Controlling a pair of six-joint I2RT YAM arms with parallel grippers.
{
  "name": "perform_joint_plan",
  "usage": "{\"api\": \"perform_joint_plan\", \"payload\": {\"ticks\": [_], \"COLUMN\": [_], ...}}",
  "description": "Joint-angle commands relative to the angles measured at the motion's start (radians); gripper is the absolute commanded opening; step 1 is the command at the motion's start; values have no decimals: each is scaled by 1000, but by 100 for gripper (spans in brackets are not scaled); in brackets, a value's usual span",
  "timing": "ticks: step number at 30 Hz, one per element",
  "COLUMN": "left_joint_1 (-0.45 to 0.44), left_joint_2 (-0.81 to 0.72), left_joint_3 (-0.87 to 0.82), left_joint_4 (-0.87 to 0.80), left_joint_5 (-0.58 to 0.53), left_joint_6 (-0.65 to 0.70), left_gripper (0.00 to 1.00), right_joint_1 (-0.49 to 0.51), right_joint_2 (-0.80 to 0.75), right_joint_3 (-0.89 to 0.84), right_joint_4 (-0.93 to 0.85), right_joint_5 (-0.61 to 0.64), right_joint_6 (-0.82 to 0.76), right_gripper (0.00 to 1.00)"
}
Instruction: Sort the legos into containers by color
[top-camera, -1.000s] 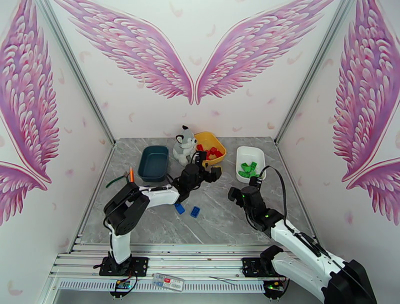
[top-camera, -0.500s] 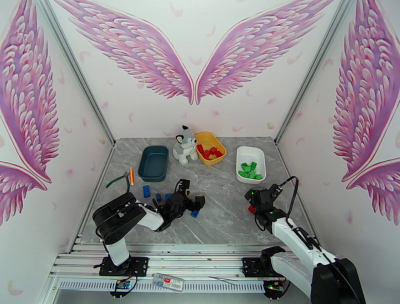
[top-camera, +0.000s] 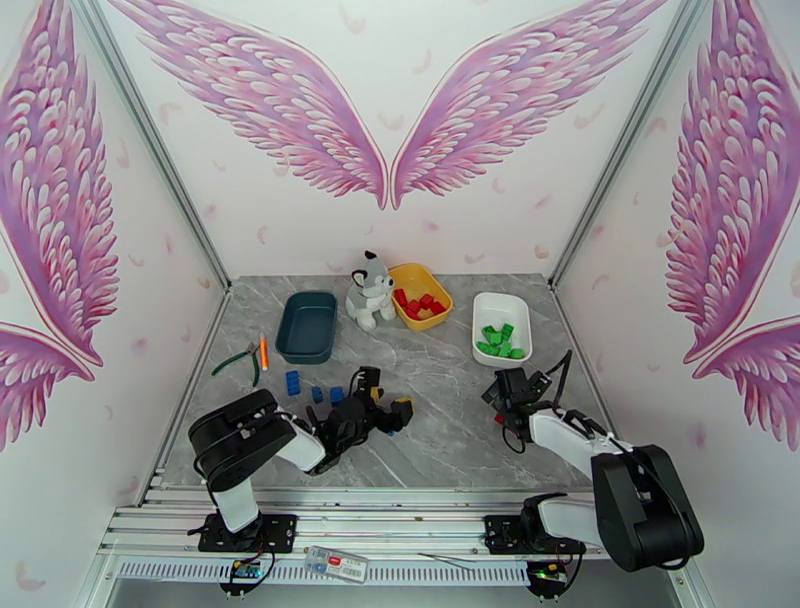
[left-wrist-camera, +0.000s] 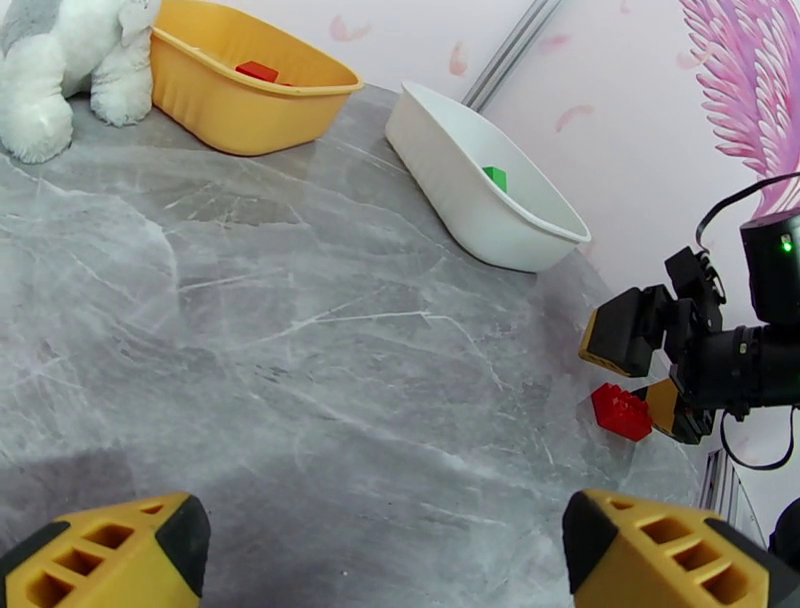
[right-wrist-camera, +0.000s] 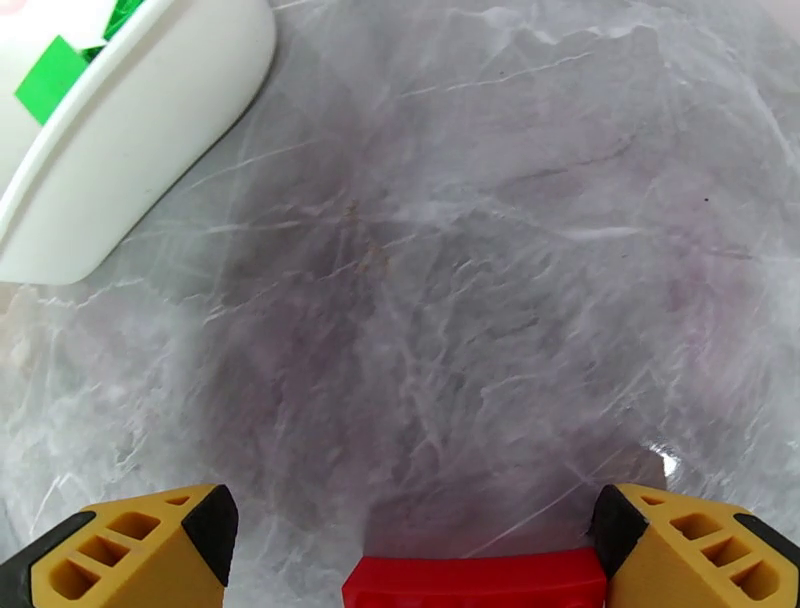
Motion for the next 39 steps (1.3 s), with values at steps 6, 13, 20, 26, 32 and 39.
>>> {"api": "perform_joint_plan", "payload": {"ticks": [6, 13, 20, 26, 32, 39], "left_joint_1": [-14, -14, -6, -4, -3, -1], "left_joint_2": [-70, -111, -210, -259, -257, -261], "left_joint_3": [13, 18, -46, -50, -50, -50], "left_joint_4": [-77, -133, -190, -237, -242, -242], "left_joint_5": [-38, -58, -125, -129, -129, -122], "left_joint_6": [24, 37, 58, 71, 65, 60], "left_gripper": [99, 99, 99, 99, 99, 99], "right_joint_1": [133, 372, 613, 637, 669, 702], "right_joint_2": [8, 108, 154, 179, 224, 141], "right_joint_3": [-38, 23, 163, 202, 173, 102], "right_joint_4": [128, 166, 44, -48, -1, 43], "right_joint_5": [-267, -228, -33, 109, 39, 23], "right_joint_6": [44, 104, 11, -105, -187, -185], "right_gripper": [98, 97, 94, 93, 86, 90]}}
